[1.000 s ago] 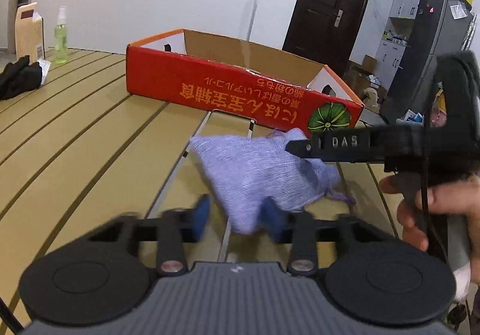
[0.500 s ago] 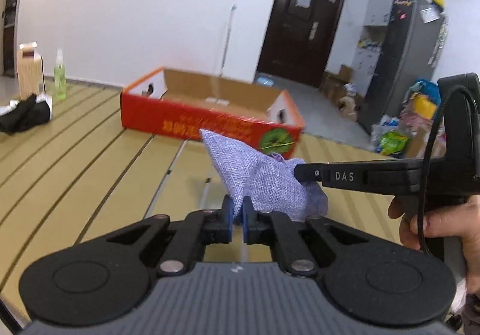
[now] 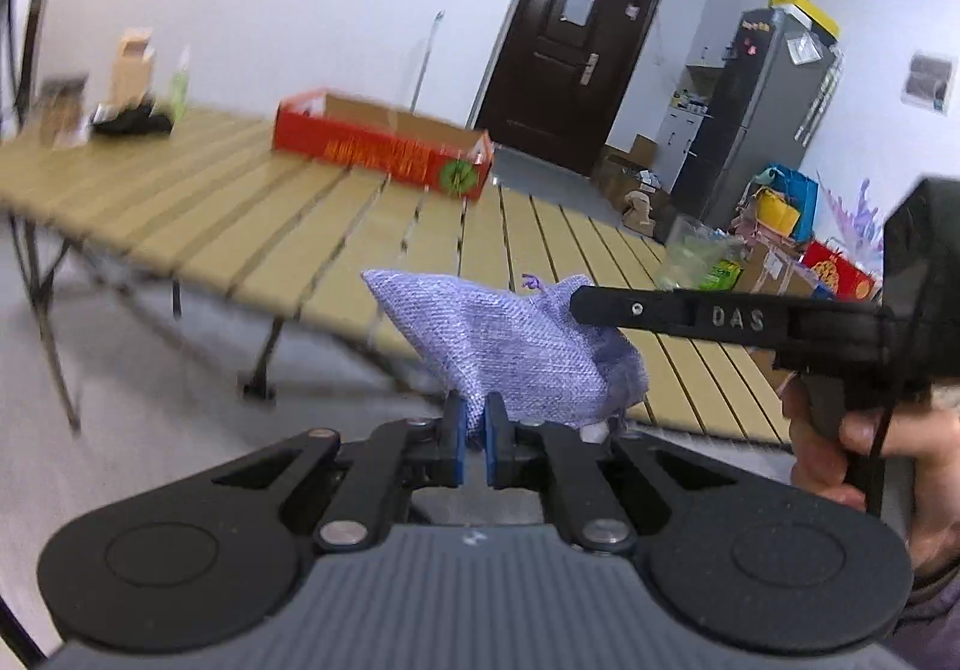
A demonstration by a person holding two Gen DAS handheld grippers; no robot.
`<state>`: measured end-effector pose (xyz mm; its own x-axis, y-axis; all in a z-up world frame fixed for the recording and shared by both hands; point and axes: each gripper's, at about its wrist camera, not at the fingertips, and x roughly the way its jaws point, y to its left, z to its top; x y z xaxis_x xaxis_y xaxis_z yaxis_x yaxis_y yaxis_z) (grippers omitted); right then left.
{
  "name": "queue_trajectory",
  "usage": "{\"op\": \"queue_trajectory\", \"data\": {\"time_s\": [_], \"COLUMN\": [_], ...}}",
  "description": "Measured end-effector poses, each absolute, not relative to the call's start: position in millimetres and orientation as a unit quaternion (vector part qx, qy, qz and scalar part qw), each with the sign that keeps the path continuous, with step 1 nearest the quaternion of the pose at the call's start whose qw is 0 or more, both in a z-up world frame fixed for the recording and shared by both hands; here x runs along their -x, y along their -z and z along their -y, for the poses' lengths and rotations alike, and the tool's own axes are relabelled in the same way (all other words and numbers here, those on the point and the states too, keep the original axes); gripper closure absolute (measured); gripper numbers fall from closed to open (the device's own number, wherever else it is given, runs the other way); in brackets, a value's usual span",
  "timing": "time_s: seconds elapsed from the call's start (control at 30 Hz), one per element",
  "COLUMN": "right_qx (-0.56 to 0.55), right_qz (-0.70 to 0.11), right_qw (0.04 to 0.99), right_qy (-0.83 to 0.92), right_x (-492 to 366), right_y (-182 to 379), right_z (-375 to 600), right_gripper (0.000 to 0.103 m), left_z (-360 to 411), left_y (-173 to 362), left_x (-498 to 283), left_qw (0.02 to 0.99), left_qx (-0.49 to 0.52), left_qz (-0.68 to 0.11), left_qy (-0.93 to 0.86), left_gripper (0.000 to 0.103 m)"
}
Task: Collect trash
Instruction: 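Lower the lavender pouch into the bin and open both grippers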
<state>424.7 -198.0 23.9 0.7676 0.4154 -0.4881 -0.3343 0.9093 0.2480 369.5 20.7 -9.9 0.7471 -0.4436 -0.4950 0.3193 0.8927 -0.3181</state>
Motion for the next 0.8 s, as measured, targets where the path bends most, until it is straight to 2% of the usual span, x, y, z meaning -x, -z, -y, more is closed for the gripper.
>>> {"op": "queue_trajectory", "data": {"time_s": [0.13,0.33,0.63,0.8], "right_qx": [-0.083,-0.075,-0.066,-0.048], "right_qz": [-0.299,-0.332,-0.407,-0.462], "right_qw": [0.930,0.921,0.893,0.869], "right_qy": [-0.196,-0.189,-0.180,-0.172], "right_x": [-391.9,-387.6,-437.5,-478.5], "right_y": [6.7,37.5,104.5,152.3], "right_z": [188.9,178.5,162.8,147.5], "right_gripper": [0.101,0.101,0.100,0.100], "left_z": [-28.8,-36.3,-38.5,-29.4], "left_y": [39.2,58.1,112.8,148.1], "left_x": [-339.0,-346.2,-393.9,-433.9], "left_qw": [0.917,0.912,0.888,0.872], "left_qx": [0.127,0.133,0.140,0.102], "left_qz": [-0.318,-0.340,-0.411,-0.467], "left_qy": [0.204,0.188,0.153,0.110], "left_gripper": [0.097,0.097,0.097,0.096]}}
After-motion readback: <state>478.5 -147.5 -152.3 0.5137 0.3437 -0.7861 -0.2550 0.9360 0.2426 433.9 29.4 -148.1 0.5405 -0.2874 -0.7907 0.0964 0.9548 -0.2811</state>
